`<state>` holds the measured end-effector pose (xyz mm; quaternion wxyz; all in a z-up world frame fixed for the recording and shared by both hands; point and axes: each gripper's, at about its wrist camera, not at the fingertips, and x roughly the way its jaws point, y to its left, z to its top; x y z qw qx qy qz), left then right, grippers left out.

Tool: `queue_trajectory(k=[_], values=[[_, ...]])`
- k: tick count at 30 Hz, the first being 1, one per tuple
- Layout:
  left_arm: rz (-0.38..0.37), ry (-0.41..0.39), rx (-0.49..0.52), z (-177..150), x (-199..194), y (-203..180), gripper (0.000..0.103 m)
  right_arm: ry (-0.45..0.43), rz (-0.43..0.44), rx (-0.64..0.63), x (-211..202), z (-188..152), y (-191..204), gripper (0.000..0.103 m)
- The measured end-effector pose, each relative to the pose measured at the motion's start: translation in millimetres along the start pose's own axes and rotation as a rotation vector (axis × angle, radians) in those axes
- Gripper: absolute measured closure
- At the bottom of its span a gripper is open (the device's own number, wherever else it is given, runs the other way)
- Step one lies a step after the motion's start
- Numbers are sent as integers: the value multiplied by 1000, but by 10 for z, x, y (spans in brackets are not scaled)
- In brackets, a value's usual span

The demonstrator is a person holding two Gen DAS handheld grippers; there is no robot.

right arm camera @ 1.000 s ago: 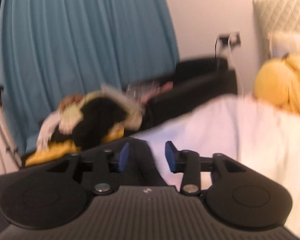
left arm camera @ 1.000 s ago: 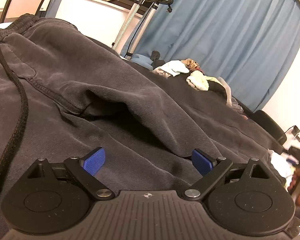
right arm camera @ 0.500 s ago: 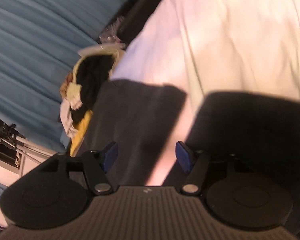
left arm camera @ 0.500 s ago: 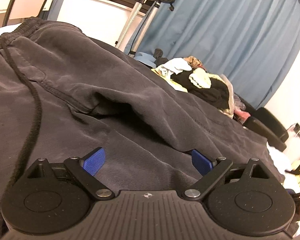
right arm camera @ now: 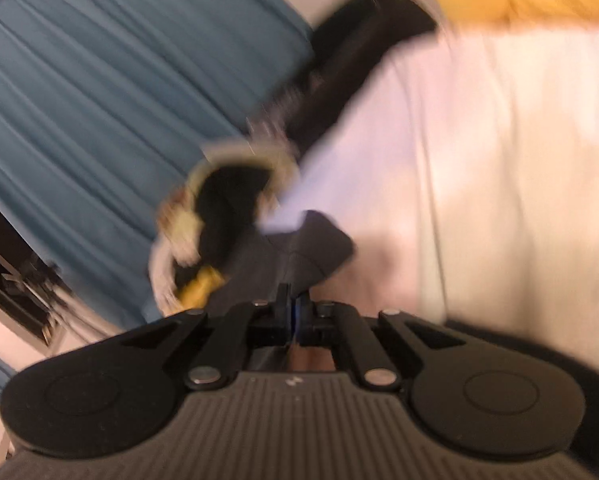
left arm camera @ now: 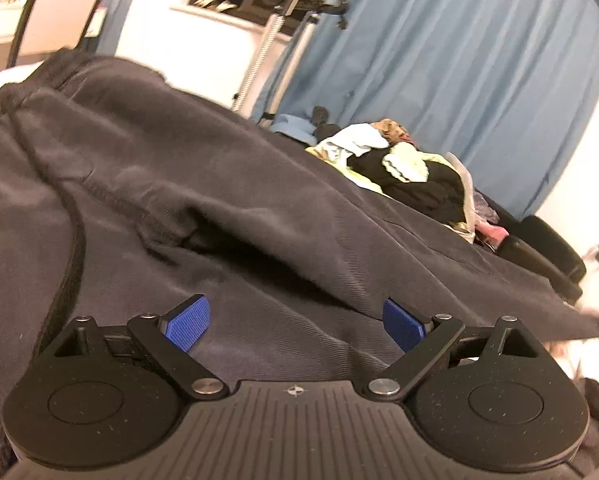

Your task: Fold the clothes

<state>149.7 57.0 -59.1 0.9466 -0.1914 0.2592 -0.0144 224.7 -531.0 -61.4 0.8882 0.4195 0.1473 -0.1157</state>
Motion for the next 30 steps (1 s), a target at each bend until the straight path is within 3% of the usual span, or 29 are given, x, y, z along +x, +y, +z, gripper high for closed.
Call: queue_trajectory(k=[3,6,9,10,11,13,16,19,21,24,27,29,30], values=[[-22,14,5,-19,31,-30,8,62,-108,-161,96,-147,52,99],[-15,21,21,-36,49,-57,8,157,-183,-48,127,-268,-180,90],[-25,15,16,-17,22,-63,8,97,-188,40,-188,-263,-206,79],[-29,13,13,-14,8,-59,8,59,-192,53,-349,-283,-189,59],[-33,11,11,-14,-11,-59,8,27,-192,79,-516,-302,-162,51],[-36,8,6,-2,-46,-61,8,3,-190,121,-802,-376,-126,51],[-45,12,-13,24,-127,-56,8,-9,-243,176,-1204,-459,-147,31],[-41,20,-18,57,-216,-65,8,-31,-294,257,-1577,-524,-274,26],[-28,29,-25,42,-259,-45,8,-24,-308,295,-1635,-548,-327,15],[-10,60,-38,23,-227,-23,8,16,-309,340,-1598,-569,-433,16],[2,66,-46,34,-213,-2,8,54,-335,325,-1337,-531,-520,25],[5,66,-46,36,-209,-2,8,67,-359,278,-1180,-490,-540,70],[6,66,-43,36,-205,-2,8,73,-370,250,-1109,-471,-548,80]])
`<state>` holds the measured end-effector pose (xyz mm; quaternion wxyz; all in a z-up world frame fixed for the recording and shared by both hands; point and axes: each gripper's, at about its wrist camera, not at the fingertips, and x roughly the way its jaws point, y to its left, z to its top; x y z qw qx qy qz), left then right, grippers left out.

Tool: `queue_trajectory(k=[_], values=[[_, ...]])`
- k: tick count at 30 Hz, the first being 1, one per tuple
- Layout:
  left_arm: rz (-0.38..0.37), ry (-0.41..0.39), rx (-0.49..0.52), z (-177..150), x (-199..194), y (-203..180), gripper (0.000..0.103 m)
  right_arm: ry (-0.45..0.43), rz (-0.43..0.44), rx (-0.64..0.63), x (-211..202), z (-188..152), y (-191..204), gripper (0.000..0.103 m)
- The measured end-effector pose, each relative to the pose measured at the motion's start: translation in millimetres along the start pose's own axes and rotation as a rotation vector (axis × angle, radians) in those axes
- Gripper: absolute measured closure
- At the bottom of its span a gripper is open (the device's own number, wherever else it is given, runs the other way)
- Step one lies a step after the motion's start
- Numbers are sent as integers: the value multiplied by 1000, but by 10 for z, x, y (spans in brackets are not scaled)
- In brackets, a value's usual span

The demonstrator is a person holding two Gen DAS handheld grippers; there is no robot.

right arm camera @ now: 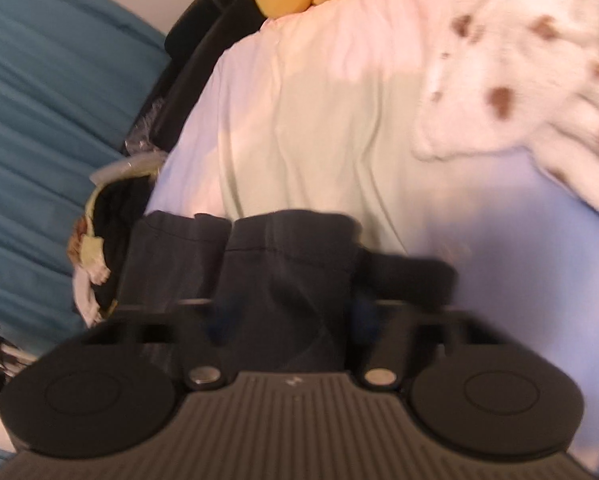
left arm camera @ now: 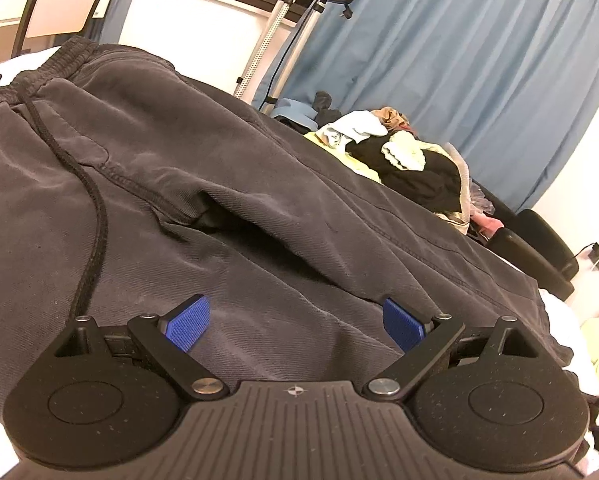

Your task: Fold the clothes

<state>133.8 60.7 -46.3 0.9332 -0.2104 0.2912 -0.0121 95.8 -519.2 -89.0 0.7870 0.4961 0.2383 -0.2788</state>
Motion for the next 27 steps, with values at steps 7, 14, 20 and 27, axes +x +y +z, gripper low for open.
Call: queue_trajectory(k=[7,14,20,27], values=[[-10,7,-29,17,62,26,8,-192,258,-231,-147,4,394,97],[3,6,-20,-1,93,-22,8,21,-42,-123,320,8,-8,81],[-12,-53,-63,201,-251,104,8,-79,9,-183,-22,112,-33,27],[-24,-152,-314,648,-1337,994,8,-36,218,-285,-621,132,-77,27]])
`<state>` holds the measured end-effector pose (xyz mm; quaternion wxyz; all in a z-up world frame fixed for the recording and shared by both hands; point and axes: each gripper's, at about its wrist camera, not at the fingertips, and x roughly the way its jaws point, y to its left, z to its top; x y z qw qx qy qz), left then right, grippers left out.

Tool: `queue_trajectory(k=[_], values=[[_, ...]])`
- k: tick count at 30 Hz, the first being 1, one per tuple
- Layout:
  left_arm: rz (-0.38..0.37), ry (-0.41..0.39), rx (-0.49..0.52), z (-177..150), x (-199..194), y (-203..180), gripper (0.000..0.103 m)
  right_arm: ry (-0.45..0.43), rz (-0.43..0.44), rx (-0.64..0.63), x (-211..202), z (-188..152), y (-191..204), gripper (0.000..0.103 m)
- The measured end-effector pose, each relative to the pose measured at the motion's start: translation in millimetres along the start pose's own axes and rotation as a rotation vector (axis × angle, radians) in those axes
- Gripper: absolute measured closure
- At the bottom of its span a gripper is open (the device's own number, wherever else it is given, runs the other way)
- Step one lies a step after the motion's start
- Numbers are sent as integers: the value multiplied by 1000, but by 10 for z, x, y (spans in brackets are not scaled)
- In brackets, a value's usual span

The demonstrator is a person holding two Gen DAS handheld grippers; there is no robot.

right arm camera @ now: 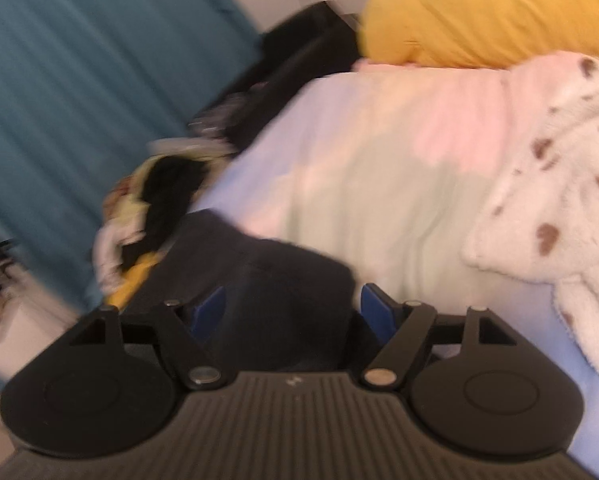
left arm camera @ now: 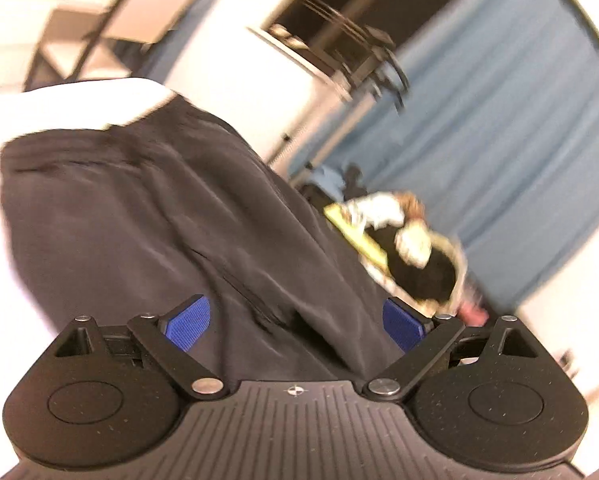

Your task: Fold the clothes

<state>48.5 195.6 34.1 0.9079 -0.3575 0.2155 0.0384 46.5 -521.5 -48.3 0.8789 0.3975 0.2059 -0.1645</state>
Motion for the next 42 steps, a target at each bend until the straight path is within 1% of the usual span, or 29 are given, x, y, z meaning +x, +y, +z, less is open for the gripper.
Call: queue_trajectory(k=[1,2,3,4,6,7,9,10,11,13,15,16,17,19,21,22,23,24,25,26,27,30,32,34,37,38,40,42], values=[[11,-23,-42,107,-154,188,8,16,48,-3,-105,3,-26,27],[41,-42,-76,208,-275,371,8,31,86,-17,-200,6,-72,25],[76,-61,-106,295,-363,559,8,35,88,-38,-280,16,-139,23],[111,-77,-129,368,-420,744,8,30,67,-61,-359,25,-214,18],[127,-57,-180,470,-374,1080,9,29,33,-90,-491,44,-390,17],[135,-46,-206,518,-345,1246,9,48,32,-71,-490,50,-528,17],[169,9,-267,548,-146,1506,18,125,54,-1,-436,17,-760,17],[198,25,-278,545,-43,1589,24,174,80,47,-400,-24,-858,17],[208,31,-299,523,45,1651,25,225,117,91,-354,-77,-932,18],[173,44,-347,470,227,1746,25,321,192,148,-250,-194,-1010,18],[128,29,-339,487,383,1758,25,398,249,165,-113,-302,-1002,18],[105,21,-335,497,461,1763,26,415,260,162,-54,-343,-974,18],[68,16,-334,528,533,1749,38,415,255,152,-5,-373,-927,19],[94,28,-351,595,712,1732,49,390,228,151,103,-385,-852,20],[121,54,-358,643,886,1716,63,337,173,170,204,-343,-788,33],[132,64,-333,652,952,1672,80,304,136,179,236,-321,-762,53],[156,63,-287,661,983,1607,87,276,109,188,243,-309,-746,80],[175,50,-271,677,956,1554,88,257,96,196,239,-305,-736,90],[193,37,-259,692,927,1504,91,243,93,192,228,-301,-711,92],[191,17,-280,702,854,1492,92,235,96,167,195,-296,-664,95],[188,-3,-301,712,780,1477,93,226,94,133,133,-285,-610,96],[162,-58,-284,756,481,1295,93,182,116,106,-142,-209,-520,98],[141,-91,-277,773,255,1131,94,147,142,87,-371,-124,-451,99],[104,-113,-282,804,4,981,94,105,176,67,-637,-21,-376,99],[60,-145,-283,784,-402,872,94,39,226,49,-1036,112,-358,99],[51,-145,-294,752,-507,874,94,26,231,48,-1107,138,-409,99],[44,-113,-324,629,-676,967,94,18,211,68,-1216,133,-610,99],[67,-67,-318,555,-653,1016,94,50,162,111,-1172,63,-885,99]])
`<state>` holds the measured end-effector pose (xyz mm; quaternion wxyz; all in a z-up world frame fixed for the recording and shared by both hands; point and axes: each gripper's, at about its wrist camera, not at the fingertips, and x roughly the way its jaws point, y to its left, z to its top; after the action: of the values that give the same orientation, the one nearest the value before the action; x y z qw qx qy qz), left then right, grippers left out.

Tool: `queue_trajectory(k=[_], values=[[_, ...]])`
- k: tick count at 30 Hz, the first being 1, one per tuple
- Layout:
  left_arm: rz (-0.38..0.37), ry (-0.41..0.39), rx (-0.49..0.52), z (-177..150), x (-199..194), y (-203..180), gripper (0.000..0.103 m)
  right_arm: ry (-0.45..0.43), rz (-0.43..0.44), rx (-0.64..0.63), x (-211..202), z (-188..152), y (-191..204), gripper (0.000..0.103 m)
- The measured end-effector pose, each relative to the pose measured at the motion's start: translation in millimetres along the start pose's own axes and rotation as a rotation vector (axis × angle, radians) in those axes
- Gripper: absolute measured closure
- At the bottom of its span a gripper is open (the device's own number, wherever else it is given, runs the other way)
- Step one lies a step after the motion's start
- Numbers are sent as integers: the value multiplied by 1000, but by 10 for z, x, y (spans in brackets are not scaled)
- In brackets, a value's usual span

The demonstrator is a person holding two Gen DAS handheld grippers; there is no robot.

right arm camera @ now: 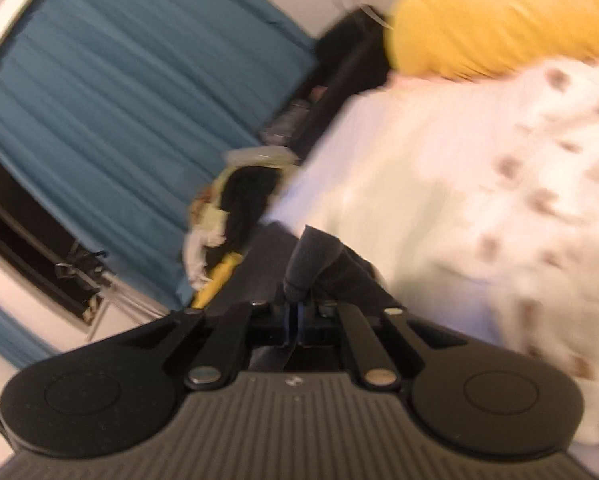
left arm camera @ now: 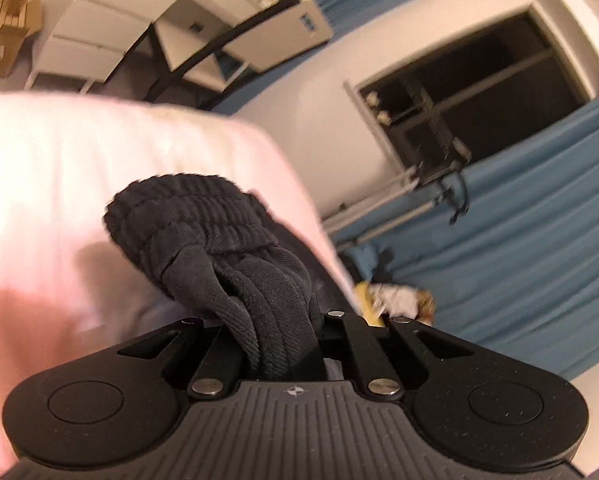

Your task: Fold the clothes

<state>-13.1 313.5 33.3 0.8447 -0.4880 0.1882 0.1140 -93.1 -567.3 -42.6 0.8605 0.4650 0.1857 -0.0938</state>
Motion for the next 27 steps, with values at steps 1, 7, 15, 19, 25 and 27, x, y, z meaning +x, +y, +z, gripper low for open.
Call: queue_trajectory(k=[1,7,15,19,25,27], values=[[18,17,5,-35,1,39,94,25,-25,34,40,-34,-140,99],[36,17,-1,-8,218,-187,94,42,-56,78,297,-103,-192,99],[207,35,0,406,1048,-782,94,-48,-36,40,1073,293,659,99],[255,47,0,577,1643,-973,93,-57,-68,45,1789,456,1032,99],[258,70,24,680,2593,-1071,92,-62,-180,-3,3030,527,1347,99],[265,84,18,700,2888,-1069,92,-60,-187,-9,3380,558,1391,99]])
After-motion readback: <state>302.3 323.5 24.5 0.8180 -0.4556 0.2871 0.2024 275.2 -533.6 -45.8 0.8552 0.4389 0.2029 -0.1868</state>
